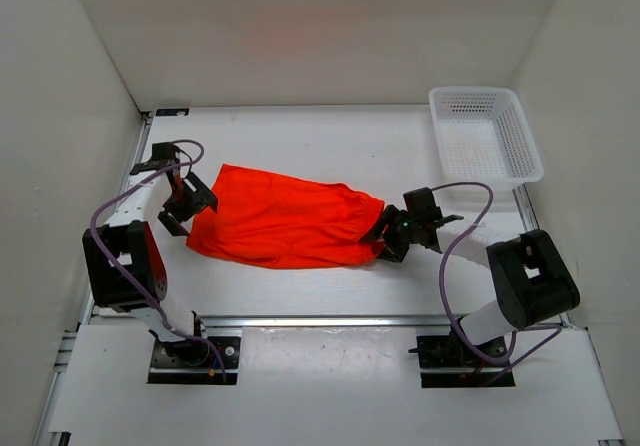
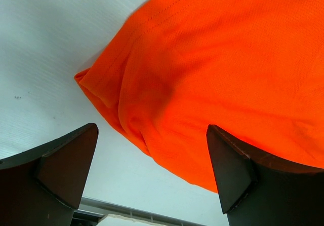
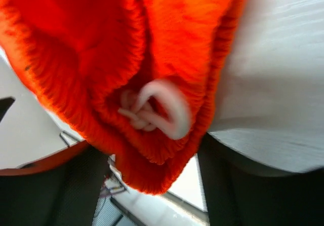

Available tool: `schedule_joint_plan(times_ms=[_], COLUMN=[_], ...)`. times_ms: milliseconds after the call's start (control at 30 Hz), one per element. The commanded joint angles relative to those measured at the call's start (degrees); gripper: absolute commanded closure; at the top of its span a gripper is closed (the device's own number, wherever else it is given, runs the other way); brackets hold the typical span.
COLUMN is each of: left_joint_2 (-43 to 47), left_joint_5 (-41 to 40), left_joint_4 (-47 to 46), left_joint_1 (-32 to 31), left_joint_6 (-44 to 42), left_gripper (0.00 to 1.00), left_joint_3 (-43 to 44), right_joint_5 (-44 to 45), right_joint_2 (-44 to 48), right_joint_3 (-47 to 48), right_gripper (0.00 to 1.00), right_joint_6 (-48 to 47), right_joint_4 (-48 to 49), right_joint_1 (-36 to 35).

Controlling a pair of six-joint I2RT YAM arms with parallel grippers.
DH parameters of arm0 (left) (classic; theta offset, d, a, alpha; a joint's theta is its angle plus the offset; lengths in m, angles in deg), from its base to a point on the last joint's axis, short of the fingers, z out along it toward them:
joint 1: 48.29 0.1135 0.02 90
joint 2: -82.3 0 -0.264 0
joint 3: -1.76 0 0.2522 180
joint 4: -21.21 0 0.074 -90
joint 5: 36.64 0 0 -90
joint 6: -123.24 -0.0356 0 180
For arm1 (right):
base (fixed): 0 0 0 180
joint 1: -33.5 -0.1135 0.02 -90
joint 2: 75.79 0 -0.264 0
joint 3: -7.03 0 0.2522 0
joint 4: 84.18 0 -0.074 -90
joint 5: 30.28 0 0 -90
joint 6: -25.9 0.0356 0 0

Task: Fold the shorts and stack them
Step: Fold the shorts

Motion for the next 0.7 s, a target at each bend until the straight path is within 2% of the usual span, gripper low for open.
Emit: schedule_joint_plan(times_ms=[0, 33, 67, 133, 167, 267, 500, 600, 667], left_joint_2=[-0.23, -0.23, -0.84, -1.37, -1.98, -2.6, -1.46, -1.46, -2.69], left_joint_5=[0.34, 0.34, 0.34, 0.34, 0.34, 0.34, 1.39, 2.0, 2.54], left_joint_4=[-0.78, -0.78, -0.78, -0.78, -0.78, -0.78, -0.78, -0.78, -1.91], left_joint_1=[0.07, 0.07, 0.07, 0.07, 0.07, 0.07, -0.54, -3.08, -4.75], left_joint_6=[0.28, 0.28, 0.28, -0.24, -0.25, -0.25, -0.25, 0.27, 0.98], left_gripper=[0.0, 0.0, 0.0, 0.0, 0.0, 0.0, 0.0, 0.0, 0.04], left_joint_3=[2.55, 2.55, 3.16, 3.17, 3.17, 3.7, 3.17, 3.17, 3.17], right_joint_5=[6.4, 8.0, 9.41, 11.78, 13.53, 16.88, 27.07, 30.24, 32.44], right_joint_2=[-0.62, 0.08, 0.09, 0.61, 1.14, 1.66, 5.27, 5.27, 4.22], right_joint_3=[-1.73, -1.73, -1.73, 0.46, 1.08, 5.03, 17.94, 25.59, 30.67], right_gripper=[0.35, 0.4, 0.55, 0.69, 0.81, 1.0, 1.0, 1.0, 1.0], right_joint_6=[2.44, 1.83, 1.22, -0.71, -1.59, -5.19, -21.71, -28.57, -32.34], right_joint_4=[2.17, 0.51, -0.55, -3.53, -4.5, -11.53, -29.37, -35.96, -38.08], right_joint_1=[0.16, 0.16, 0.16, 0.16, 0.16, 0.16, 1.65, 1.65, 1.65])
